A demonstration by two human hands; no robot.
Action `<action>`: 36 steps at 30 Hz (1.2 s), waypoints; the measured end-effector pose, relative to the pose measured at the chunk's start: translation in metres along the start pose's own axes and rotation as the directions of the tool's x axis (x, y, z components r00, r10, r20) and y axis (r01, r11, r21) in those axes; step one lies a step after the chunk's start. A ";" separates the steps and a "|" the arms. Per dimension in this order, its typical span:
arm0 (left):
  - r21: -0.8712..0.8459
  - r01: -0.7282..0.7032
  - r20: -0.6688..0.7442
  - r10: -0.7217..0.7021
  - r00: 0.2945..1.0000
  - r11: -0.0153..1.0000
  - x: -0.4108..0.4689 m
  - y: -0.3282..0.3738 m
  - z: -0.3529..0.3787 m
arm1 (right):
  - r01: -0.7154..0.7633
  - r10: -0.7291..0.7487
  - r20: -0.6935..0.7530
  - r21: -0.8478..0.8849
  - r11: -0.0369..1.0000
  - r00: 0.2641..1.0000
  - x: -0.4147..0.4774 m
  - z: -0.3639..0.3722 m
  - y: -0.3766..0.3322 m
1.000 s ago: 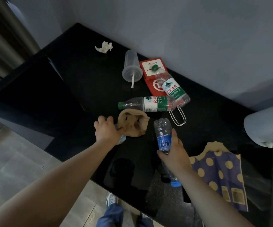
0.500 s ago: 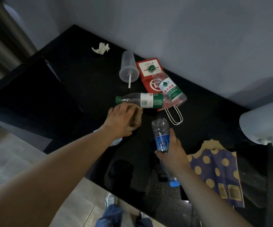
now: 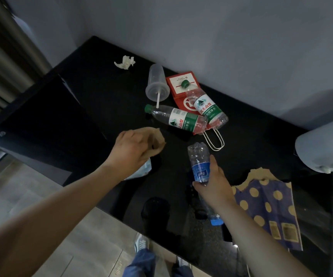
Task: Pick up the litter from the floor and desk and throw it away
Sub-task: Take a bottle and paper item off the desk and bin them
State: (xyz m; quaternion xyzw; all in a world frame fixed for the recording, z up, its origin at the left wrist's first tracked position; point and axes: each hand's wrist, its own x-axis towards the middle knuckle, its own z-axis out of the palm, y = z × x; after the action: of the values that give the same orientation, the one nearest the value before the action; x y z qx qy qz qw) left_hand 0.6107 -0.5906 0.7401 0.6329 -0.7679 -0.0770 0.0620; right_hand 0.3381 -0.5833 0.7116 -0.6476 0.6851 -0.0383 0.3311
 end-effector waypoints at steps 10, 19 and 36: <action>-0.034 0.375 0.407 -0.330 0.852 0.927 -0.023 0.000 0.013 | 0.055 -0.055 0.023 -0.016 0.998 0.998 -0.001 0.002 -0.004; 0.001 0.453 0.560 -0.375 0.739 0.892 -0.006 -0.015 0.028 | 0.043 -0.043 0.013 -0.015 0.999 0.999 0.001 0.004 0.000; -0.192 0.494 0.490 -0.353 0.797 0.848 -0.017 0.006 0.020 | -0.038 0.044 -0.116 0.059 0.998 0.992 -0.034 -0.003 0.001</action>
State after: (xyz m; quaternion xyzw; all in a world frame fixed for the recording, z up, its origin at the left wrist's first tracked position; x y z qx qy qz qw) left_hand 0.6044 -0.5715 0.7217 0.7387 -0.5761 -0.3484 -0.0319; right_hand 0.3340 -0.5533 0.7275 -0.6204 0.7152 -0.0889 0.3092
